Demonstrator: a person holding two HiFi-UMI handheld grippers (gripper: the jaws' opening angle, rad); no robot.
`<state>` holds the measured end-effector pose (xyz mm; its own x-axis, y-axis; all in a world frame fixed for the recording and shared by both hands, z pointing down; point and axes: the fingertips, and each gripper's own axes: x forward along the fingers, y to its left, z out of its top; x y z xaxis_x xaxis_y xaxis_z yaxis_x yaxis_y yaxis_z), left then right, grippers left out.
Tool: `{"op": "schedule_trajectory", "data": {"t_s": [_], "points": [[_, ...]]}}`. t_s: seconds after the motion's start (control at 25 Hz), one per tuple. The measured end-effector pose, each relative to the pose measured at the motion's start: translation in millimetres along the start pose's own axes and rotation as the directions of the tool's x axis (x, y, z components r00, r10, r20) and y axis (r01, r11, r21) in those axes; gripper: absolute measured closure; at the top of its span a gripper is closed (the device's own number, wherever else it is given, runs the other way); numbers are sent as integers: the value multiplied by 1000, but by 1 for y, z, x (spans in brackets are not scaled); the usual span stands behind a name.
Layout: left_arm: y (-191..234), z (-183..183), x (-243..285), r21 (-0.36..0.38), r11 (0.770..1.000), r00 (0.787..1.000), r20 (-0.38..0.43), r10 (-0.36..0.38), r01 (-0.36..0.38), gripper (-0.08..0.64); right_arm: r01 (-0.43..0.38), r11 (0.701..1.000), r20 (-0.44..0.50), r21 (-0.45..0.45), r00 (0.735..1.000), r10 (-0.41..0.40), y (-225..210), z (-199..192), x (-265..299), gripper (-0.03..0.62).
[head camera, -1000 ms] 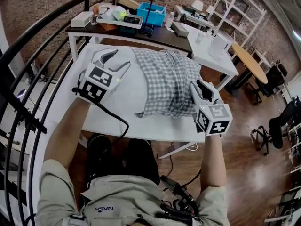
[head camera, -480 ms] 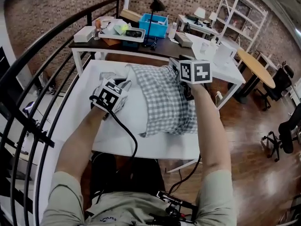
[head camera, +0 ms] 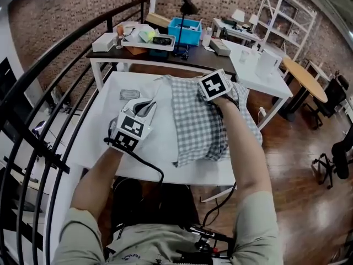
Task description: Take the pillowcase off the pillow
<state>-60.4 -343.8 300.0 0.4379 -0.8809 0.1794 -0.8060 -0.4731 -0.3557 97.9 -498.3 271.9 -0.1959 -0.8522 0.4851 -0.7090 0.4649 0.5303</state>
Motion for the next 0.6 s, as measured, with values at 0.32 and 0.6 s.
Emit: {"op": "schedule_trajectory", "data": {"t_s": [0.32, 0.6], "points": [[25, 24, -57, 5, 1000, 994, 102, 27, -27, 541, 279, 957, -64, 81, 960, -274, -95, -49, -43, 588], [26, -22, -23, -127, 992, 1000, 4, 10, -10, 532, 194, 976, 10, 95, 981, -196, -69, -76, -23, 583]]}}
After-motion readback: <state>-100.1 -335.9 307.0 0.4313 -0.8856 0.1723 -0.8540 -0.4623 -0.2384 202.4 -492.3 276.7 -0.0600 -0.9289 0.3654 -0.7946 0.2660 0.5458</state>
